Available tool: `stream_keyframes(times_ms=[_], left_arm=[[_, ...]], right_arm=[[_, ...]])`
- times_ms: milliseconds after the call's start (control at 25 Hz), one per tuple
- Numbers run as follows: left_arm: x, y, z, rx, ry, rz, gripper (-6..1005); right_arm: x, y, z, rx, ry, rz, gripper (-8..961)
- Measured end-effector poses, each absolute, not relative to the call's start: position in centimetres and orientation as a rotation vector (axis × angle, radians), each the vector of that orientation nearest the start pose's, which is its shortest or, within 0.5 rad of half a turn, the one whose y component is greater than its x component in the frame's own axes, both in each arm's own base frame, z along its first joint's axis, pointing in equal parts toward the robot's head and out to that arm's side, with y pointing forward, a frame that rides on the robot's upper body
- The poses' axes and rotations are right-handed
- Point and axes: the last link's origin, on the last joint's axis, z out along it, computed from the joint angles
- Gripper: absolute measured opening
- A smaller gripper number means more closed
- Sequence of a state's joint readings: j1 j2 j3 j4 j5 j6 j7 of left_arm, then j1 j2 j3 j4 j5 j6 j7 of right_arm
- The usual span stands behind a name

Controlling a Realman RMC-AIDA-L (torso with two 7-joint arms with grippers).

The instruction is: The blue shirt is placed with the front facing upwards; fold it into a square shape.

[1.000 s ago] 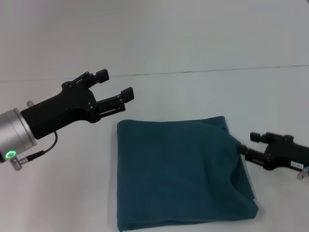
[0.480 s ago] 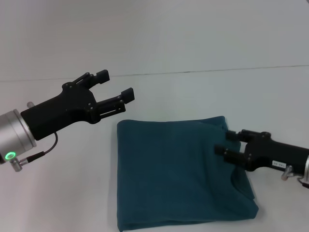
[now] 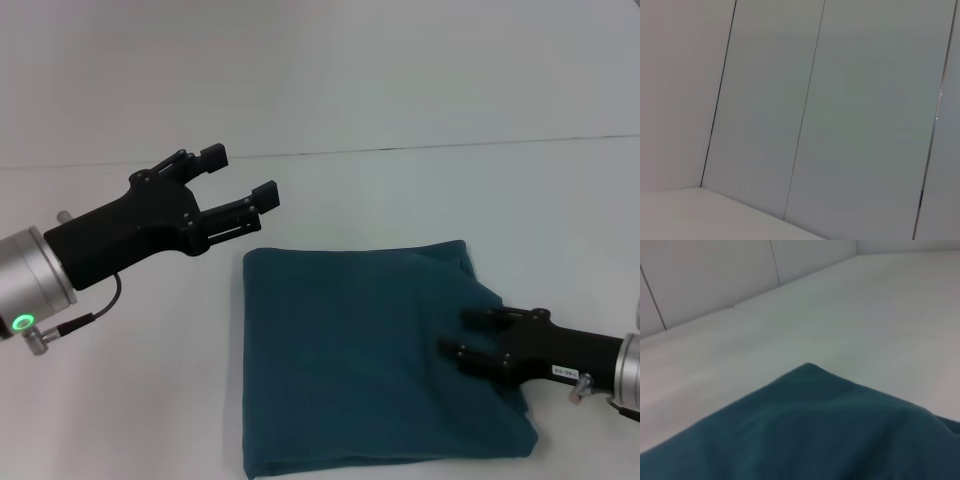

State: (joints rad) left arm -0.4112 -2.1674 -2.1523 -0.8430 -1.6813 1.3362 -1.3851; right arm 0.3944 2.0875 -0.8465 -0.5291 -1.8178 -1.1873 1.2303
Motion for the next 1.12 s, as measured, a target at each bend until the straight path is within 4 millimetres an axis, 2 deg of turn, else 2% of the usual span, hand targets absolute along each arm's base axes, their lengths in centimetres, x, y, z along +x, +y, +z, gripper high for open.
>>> stream_keyframes(times_ms=[240, 400, 720, 920, 1040, 1120], left_arm=[[-20.9, 34.8, 0.2, -2.402, -0.538, -1.062, 949], [-20.9, 34.8, 0.1, -2.405, -0.537, -1.062, 949], [-20.8, 34.9, 0.1, -2.404, -0.513, -1.059, 950], [-21.3, 35.0, 0.1, -2.394, -0.514, -1.058, 950], [-21.7, 34.8, 0.7, -2.414, -0.504, -1.039, 949], [-22.1, 34.6, 1.2, -2.449, -0.493, -1.026, 949]], right_arm=[[34.3, 31.4, -2.1, -2.373, 0.782, 0.435, 631], [34.4, 32.2, -1.6, -2.328, 0.762, 0.424, 635], [31.7, 34.6, -1.4, -2.291, 0.704, 0.566, 641], [29.8, 34.0, -0.8, -2.384, 0.606, 0.690, 645], [29.0, 33.3, 0.6, -2.471, 0.548, 0.742, 648], [28.5, 32.7, 1.9, -2.536, 0.511, 0.758, 732]])
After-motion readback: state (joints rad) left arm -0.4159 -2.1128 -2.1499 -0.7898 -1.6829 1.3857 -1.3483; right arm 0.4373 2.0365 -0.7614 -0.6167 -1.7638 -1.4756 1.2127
